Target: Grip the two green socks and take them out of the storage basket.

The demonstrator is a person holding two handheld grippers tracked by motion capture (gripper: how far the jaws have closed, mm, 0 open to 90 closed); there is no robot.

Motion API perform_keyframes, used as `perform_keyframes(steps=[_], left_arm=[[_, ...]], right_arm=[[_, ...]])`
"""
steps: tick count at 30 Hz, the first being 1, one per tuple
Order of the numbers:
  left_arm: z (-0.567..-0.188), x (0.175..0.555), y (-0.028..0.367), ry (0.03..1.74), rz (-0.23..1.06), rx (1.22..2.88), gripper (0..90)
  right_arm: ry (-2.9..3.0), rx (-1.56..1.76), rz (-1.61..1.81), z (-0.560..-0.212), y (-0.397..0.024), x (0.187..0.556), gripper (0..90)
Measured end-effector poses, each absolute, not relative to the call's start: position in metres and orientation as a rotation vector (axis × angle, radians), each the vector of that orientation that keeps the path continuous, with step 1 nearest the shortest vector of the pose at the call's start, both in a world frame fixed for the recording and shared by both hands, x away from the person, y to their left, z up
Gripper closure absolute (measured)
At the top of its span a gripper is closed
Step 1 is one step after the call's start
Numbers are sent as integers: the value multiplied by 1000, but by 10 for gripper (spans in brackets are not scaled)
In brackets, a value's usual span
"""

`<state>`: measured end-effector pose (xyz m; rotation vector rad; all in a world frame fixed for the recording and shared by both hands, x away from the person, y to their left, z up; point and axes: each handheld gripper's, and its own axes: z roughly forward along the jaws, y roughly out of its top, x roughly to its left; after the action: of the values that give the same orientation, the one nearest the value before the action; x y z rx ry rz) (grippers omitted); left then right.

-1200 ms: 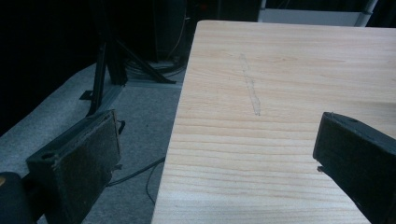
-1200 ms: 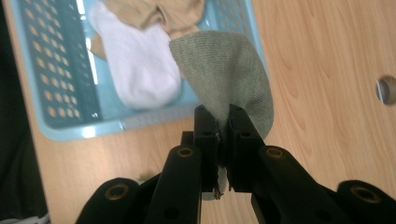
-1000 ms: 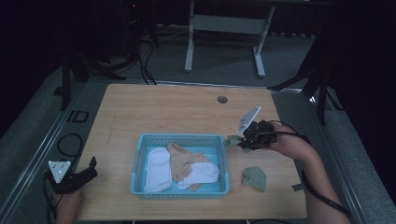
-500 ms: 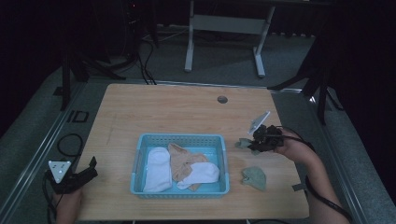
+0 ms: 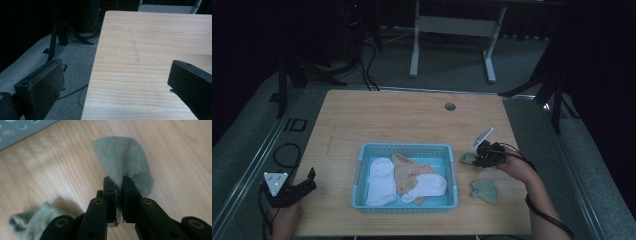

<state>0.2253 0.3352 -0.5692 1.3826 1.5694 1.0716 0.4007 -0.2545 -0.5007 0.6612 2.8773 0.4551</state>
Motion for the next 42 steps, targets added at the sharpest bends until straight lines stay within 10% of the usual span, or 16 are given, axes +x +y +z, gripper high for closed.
perform_keyframes(steps=[20, 42], left_arm=[[-569, 225, 335, 1573, 1068, 1385, 4], [-569, 226, 335, 1574, 1071, 1384, 4]], right_arm=[[2851, 654, 588, -490, -264, 374, 419], [2686, 911, 835, -490, -331, 360, 164]])
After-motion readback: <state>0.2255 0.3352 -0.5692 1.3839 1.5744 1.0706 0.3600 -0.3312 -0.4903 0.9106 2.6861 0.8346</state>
